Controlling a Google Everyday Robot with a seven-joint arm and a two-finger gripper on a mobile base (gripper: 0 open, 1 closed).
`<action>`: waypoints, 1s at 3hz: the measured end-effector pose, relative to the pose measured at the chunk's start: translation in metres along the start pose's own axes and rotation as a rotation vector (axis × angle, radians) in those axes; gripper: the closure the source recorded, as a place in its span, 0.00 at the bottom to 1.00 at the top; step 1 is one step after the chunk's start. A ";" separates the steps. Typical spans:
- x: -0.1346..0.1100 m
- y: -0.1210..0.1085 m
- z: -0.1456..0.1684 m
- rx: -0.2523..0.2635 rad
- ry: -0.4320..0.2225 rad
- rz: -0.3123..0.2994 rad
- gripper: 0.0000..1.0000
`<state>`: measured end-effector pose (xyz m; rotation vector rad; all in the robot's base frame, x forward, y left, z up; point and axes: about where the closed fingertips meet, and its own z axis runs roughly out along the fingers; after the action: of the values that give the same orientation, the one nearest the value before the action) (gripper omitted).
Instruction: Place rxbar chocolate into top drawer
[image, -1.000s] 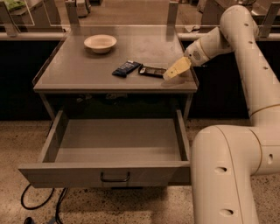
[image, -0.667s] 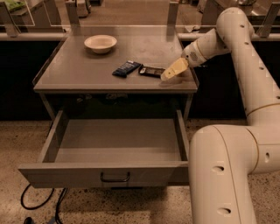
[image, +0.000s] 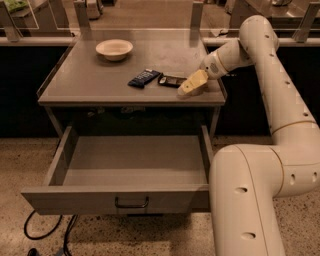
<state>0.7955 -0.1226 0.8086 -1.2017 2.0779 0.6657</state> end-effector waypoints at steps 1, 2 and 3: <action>-0.002 0.002 -0.003 0.000 0.000 0.000 0.00; -0.003 0.000 -0.001 0.007 0.002 0.004 0.00; 0.001 -0.002 -0.004 -0.011 -0.042 0.010 0.00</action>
Offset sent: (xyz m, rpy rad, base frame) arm -0.0024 -0.0050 0.0069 -0.0140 -0.0062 -0.0310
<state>0.7953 -0.1270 0.8102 -1.1743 2.0490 0.7020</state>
